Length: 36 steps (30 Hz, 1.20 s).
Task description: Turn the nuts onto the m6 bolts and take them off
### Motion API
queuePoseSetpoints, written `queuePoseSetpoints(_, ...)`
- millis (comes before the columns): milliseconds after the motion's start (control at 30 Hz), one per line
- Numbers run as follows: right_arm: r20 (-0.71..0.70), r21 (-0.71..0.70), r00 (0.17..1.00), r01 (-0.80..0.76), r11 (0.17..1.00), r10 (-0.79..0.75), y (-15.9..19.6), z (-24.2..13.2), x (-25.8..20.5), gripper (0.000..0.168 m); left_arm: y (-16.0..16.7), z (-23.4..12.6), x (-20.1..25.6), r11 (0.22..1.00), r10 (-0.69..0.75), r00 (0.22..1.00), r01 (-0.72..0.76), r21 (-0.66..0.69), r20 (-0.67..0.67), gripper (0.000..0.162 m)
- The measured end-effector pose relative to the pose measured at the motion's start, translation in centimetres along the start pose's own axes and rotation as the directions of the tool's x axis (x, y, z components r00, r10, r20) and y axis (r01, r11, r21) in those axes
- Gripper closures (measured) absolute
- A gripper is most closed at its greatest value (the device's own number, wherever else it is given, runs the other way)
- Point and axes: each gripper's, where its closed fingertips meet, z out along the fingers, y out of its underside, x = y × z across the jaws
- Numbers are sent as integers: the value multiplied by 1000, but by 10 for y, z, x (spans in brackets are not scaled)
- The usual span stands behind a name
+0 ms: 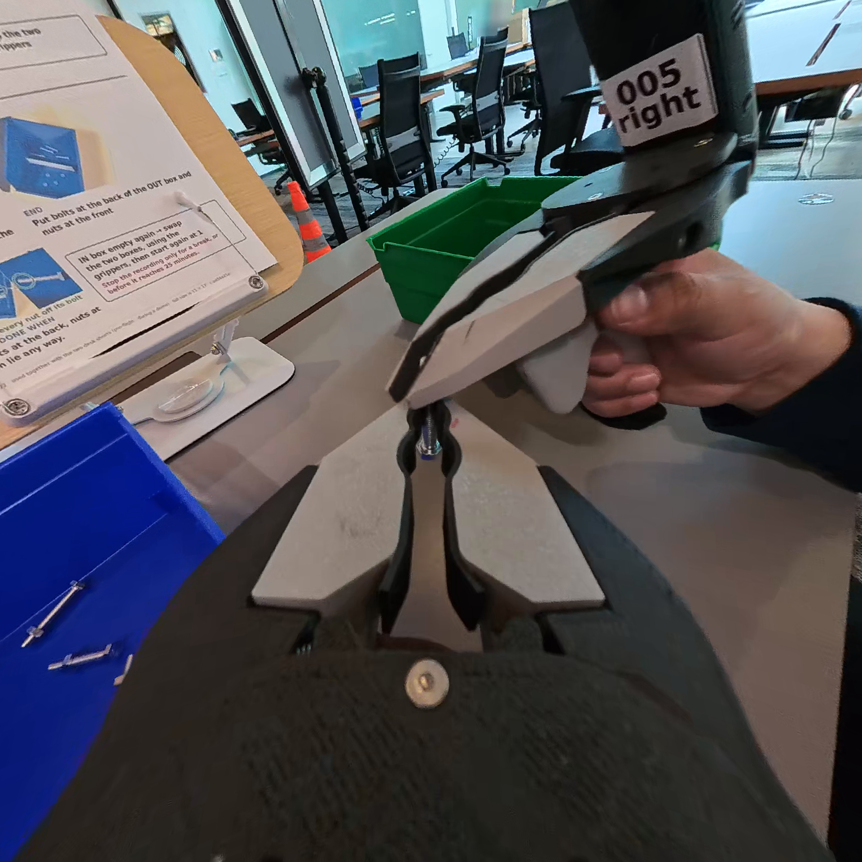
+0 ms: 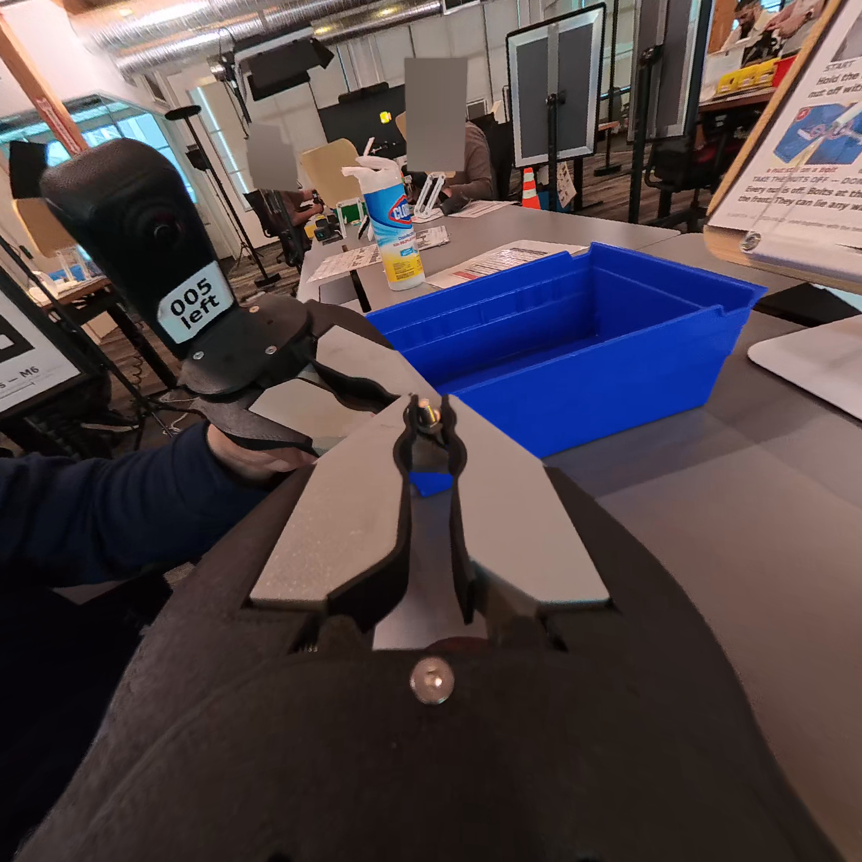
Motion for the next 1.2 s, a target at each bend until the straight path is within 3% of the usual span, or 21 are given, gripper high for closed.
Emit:
queuePoseSetpoints(200, -112, -20, 993, 31, 999, -33, 2, -1, 16, 164, 3, 10, -4, 995, -96, 995, 96, 21, 18, 160)
queuePoseSetpoints(500, -319, -21, 944, 84, 996, -86, -5, -17, 54, 164, -1, 47, -18, 1000, -22, 993, 23, -6, 118, 159)
queuePoseSetpoints(800, -293, -33, 952, 78, 996, -84, -1, 2, 56, 164, 10, 39, -34, 999, 45, 975, -46, -2, 217, 159)
queuePoseSetpoints(900, -267, -32, 962, 58, 998, -64, 6, 13, 61, 165, 22, 33, -42, 998, 38, 976, -26, -57, 215, 159)
queuePoseSetpoints(1200, -197, -60, 979, 41, 997, -52, 14, 25, 47, 166, 33, 14, -42, 998, 58, 968, -49, -41, 244, 158)
